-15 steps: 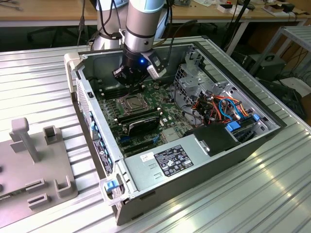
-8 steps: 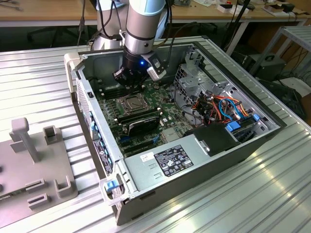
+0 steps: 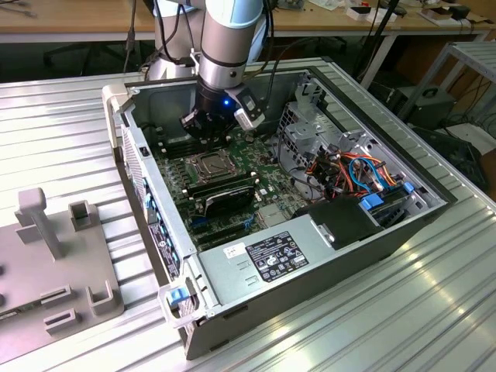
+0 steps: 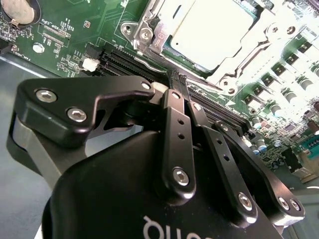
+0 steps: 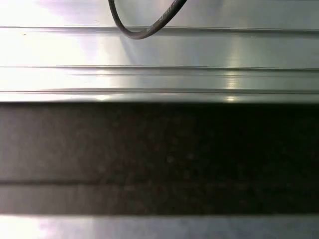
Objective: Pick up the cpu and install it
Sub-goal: 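Install the first cpu locking lever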
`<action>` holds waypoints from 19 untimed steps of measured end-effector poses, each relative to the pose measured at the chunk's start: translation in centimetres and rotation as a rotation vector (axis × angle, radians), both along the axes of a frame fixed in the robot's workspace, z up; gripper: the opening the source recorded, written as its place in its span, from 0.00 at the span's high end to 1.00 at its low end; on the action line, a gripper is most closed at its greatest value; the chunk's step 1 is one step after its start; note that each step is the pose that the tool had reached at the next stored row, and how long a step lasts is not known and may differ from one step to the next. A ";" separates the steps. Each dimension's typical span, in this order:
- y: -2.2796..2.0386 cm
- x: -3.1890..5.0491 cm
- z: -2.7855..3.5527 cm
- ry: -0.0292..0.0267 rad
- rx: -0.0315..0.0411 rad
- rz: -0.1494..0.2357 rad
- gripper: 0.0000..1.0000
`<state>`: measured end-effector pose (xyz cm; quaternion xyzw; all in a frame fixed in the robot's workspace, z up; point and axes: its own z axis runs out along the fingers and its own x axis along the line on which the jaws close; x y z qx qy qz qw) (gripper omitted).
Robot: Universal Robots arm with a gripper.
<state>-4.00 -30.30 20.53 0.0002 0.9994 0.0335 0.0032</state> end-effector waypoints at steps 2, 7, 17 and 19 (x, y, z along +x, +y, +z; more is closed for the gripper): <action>-0.07 0.01 -0.01 -0.0003 0.0001 0.000 0.89; -0.23 0.00 0.00 -0.0001 -0.0013 0.000 0.89; -0.32 0.01 -0.28 0.0003 -0.0030 0.000 0.89; -0.30 0.07 -0.33 0.0002 -0.0026 0.000 0.89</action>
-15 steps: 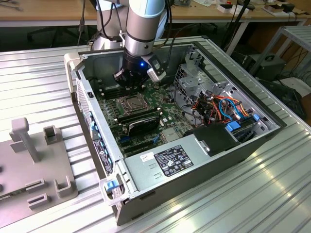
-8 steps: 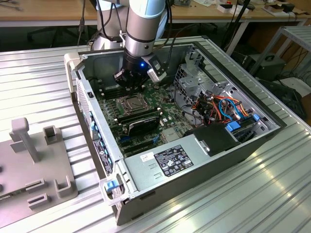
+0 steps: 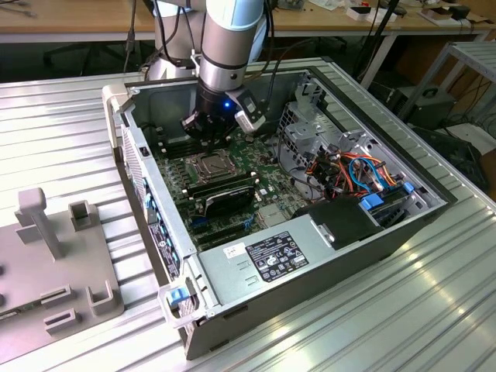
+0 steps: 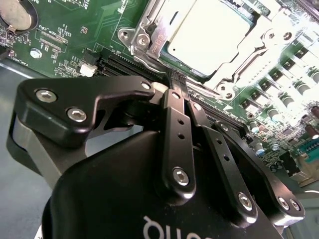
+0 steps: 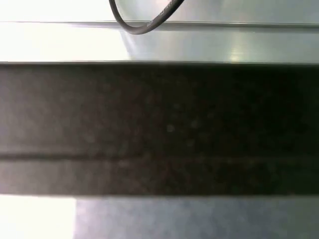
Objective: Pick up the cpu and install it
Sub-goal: 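Install the first cpu locking lever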
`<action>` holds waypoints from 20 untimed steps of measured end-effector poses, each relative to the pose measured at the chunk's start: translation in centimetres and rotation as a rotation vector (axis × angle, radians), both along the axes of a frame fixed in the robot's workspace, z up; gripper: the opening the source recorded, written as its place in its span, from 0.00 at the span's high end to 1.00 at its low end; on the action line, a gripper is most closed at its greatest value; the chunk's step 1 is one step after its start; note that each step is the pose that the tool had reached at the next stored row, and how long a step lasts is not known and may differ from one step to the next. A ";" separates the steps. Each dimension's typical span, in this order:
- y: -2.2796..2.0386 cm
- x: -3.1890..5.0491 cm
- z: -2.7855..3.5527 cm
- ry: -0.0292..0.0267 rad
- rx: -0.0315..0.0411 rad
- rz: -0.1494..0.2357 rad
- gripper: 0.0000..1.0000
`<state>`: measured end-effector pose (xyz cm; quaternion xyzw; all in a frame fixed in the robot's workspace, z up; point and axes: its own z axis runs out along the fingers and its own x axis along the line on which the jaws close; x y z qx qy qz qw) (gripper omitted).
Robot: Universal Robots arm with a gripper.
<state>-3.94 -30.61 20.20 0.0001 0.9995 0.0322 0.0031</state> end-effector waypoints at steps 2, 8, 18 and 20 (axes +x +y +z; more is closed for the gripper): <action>0.01 0.10 -0.03 -0.0008 0.0005 0.000 0.89; 0.13 0.34 -0.03 -0.0003 -0.0002 0.000 0.89; 0.21 0.62 0.62 -0.0003 0.0001 0.000 0.89; 0.20 0.62 1.00 -0.0003 0.0000 0.000 0.89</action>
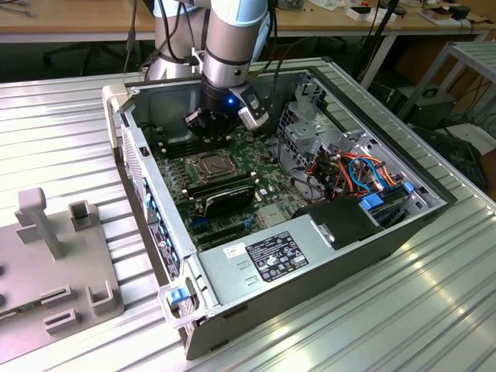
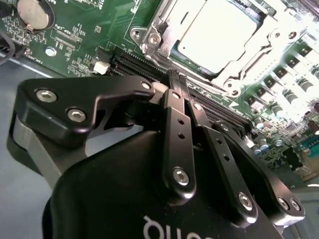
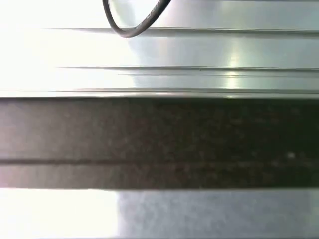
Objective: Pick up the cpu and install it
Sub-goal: 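Install the first cpu locking lever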
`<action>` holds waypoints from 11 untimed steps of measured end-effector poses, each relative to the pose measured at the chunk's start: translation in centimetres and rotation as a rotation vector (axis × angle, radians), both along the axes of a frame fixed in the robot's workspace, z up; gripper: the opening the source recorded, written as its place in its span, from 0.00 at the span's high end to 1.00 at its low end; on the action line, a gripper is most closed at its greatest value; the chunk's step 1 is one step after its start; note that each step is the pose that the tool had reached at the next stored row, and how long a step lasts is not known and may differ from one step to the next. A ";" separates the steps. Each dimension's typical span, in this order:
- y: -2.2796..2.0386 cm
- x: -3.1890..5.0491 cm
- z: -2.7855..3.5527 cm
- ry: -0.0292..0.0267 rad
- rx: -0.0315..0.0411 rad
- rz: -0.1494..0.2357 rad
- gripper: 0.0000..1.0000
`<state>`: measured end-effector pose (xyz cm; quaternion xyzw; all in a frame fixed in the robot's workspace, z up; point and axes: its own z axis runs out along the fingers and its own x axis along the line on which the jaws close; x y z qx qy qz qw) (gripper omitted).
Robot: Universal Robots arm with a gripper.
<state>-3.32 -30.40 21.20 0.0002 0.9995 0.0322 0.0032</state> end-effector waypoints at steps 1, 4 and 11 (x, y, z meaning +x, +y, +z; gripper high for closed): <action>0.00 0.00 0.17 0.0000 0.0000 0.000 0.89; 0.00 0.00 0.92 0.0000 0.0000 0.000 0.89; -0.15 0.00 1.35 0.0001 -0.0061 0.000 0.89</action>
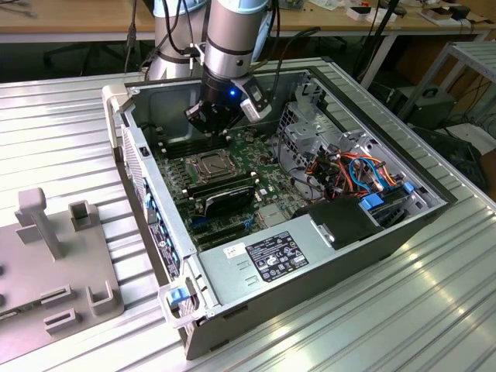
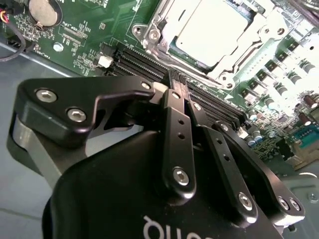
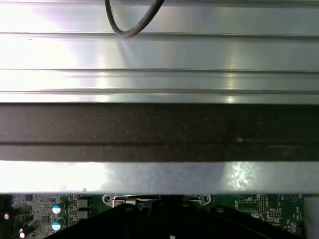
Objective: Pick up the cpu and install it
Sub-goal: 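Install the first cpu locking lever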
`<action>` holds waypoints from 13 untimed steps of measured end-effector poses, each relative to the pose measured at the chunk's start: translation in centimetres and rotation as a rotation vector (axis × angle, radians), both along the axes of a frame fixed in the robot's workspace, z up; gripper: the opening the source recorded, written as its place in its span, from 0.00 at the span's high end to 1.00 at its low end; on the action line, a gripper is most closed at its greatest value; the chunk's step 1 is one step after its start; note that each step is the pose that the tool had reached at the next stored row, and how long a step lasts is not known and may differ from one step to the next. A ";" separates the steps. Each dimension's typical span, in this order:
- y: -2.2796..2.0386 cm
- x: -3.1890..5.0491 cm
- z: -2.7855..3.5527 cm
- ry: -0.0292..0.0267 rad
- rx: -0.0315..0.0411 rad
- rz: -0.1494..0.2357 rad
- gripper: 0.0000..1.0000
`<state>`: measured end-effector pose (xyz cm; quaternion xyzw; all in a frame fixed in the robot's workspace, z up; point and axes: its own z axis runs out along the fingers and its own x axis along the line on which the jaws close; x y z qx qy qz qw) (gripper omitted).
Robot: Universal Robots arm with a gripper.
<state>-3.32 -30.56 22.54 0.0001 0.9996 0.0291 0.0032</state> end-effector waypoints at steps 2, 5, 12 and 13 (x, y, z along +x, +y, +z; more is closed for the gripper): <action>-0.20 0.00 0.00 -0.0001 -0.0039 0.000 0.89; -0.65 -0.02 0.01 0.0000 -0.0110 0.000 0.89; -2.28 -0.12 0.00 -0.0001 -0.0347 0.000 0.89; -2.53 -0.15 0.01 -0.0001 -0.0378 0.000 0.89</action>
